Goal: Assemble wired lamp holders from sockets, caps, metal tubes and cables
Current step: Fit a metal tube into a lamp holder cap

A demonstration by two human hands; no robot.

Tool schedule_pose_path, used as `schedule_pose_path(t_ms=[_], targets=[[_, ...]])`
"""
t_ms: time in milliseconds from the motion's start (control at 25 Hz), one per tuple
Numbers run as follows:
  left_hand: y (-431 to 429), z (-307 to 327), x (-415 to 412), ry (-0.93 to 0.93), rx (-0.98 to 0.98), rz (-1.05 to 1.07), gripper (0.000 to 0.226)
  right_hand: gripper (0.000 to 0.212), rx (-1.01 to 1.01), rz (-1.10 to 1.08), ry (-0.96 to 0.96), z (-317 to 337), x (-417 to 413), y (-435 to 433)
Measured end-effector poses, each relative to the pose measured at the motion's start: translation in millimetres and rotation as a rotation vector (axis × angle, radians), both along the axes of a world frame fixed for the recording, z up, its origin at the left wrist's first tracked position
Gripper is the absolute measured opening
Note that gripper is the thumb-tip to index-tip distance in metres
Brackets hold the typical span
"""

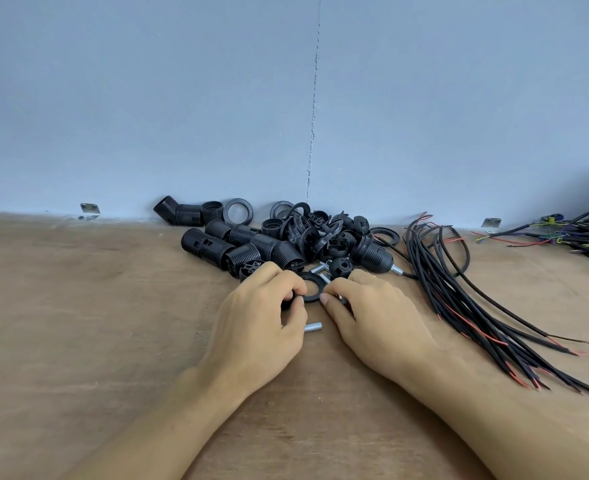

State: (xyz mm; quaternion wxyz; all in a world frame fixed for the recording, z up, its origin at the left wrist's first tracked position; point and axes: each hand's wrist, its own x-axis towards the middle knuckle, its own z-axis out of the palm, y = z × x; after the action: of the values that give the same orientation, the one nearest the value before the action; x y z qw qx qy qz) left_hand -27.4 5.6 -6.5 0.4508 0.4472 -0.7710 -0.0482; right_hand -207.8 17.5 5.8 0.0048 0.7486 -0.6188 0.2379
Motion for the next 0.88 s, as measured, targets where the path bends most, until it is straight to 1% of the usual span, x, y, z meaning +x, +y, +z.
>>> schedule_pose_path(t_ms=[120,160,200,240,280,360,400,560,680,720,760,880], targets=[[1.3,2.2,-0.9,0.000,-0.007,-0.027,0.025,0.025,0.007,0.000,0.027,0.1,0.3,0.4],[1.7,3.0,-1.0,0.005,-0.013,-0.038,0.026,0.024,-0.005,-0.002,0.010,-0.1,0.3,0.6],[2.1,3.4,-1.1,0.012,-0.021,-0.048,0.026,0.021,-0.035,-0.002,-0.055,0.3,0.0,1.0],[2.2,3.8,-1.4,0.021,-0.028,-0.055,0.026,0.017,-0.074,0.000,-0.173,1.1,-0.1,1.4],[2.5,4.2,-2.1,0.033,-0.038,-0.059,0.028,0.015,-0.103,0.011,-0.330,2.0,0.5,2.1],[3.6,5.5,-4.4,0.069,-0.062,-0.061,0.031,0.014,-0.072,0.093,-0.613,5.3,5.9,4.9],[4.1,5.9,-5.3,0.094,-0.077,-0.062,0.029,0.015,-0.036,0.143,-0.682,6.4,10.0,6.9],[2.7,2.9,-5.2,0.232,-0.089,-0.073,0.021,0.017,0.002,0.214,-0.718,6.7,18.7,10.9],[3.5,5.1,-5.6,0.333,-0.020,-0.085,0.029,0.020,0.025,0.246,-0.780,6.2,17.2,11.4],[2.8,5.2,-5.2,0.346,0.003,-0.079,0.028,0.024,0.045,0.260,-0.813,5.8,16.6,11.6],[1.5,4.0,-4.5,0.366,0.038,-0.074,0.024,0.027,0.058,0.268,-0.829,5.3,15.9,11.5],[-1.9,0.1,-1.4,0.499,0.234,-0.063,0.027,0.031,0.063,0.286,-0.857,4.1,15.1,11.8]])
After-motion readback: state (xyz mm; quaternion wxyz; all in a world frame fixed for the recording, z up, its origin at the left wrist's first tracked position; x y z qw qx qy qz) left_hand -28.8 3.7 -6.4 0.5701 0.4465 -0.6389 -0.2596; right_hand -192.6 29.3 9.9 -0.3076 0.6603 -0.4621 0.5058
